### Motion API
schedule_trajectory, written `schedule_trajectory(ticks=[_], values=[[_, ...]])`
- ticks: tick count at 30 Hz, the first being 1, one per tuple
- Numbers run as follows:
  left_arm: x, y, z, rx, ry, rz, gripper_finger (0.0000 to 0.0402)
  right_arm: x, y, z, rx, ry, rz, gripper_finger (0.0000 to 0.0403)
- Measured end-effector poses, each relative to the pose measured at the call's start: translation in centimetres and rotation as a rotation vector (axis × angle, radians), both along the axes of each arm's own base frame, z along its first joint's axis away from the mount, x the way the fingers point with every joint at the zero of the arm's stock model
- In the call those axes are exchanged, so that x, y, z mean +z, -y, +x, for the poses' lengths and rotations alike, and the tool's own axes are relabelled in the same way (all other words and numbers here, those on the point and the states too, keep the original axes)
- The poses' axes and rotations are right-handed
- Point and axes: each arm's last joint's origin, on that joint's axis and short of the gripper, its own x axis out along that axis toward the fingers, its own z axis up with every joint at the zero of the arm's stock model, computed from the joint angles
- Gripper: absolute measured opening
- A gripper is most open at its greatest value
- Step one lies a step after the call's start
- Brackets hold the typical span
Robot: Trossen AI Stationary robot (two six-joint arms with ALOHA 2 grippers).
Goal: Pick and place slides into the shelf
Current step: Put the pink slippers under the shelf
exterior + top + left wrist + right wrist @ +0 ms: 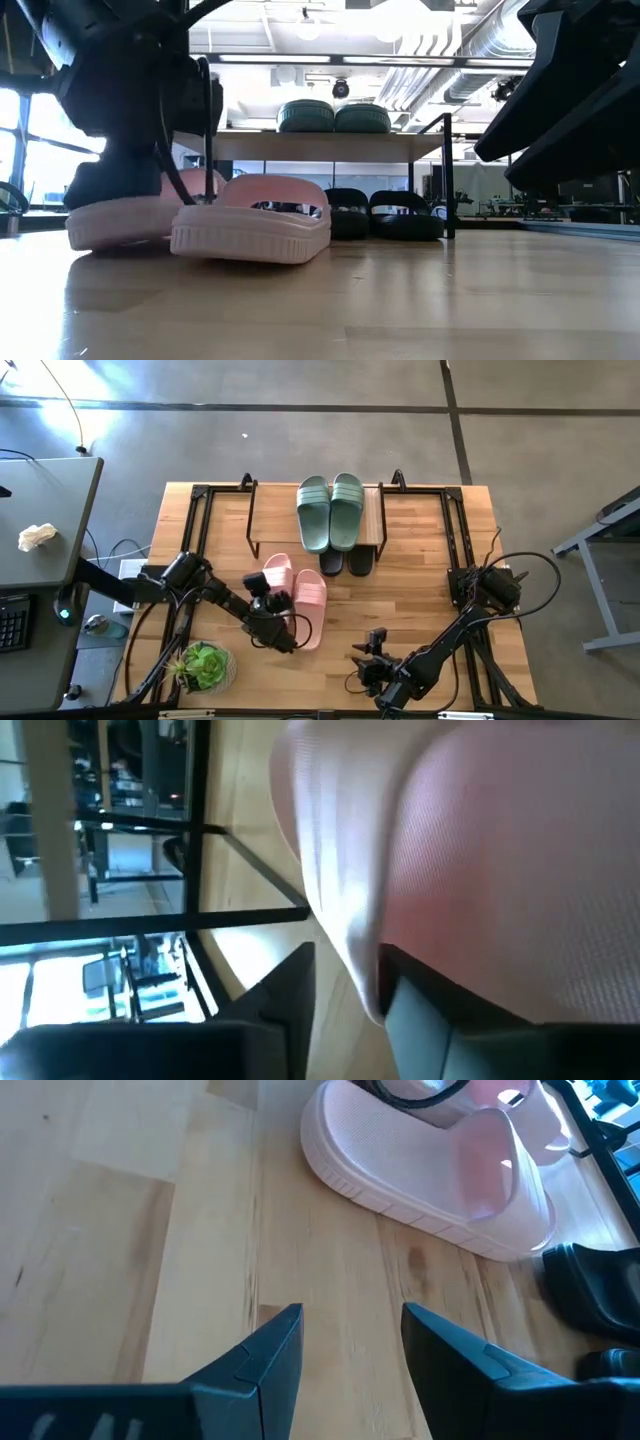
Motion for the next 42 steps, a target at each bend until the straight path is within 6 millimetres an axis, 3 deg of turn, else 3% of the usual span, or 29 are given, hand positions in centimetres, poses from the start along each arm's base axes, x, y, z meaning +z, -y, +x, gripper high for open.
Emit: schedule_trajectory(ticks=[10,18,27,34,42], values=[[3.7,0.9,0.3,0.007,0.092,-0.052,0.0161,0.1,0.1,0.3,-0.005,0.014,0.015,0.0162],[6.2,2.5,0.3,-0.012,0.168,-0.101,0.0177,0.1,0.1,0.5,-0.008,0.018,0.025,0.0162],[10.4,9.0,0.0,-0.171,0.326,-0.235,0.0154,0.2,0.3,1.2,-0.062,0.062,0.138,0.0159],[13.5,14.5,-2.4,-0.373,0.444,-0.29,0.0133,0.1,1.1,2.8,0.076,0.056,0.214,0.0109],[15.0,16.7,-2.9,-0.507,0.547,-0.432,0.0105,2.6,4.1,2.7,0.179,0.152,0.307,0.0043]])
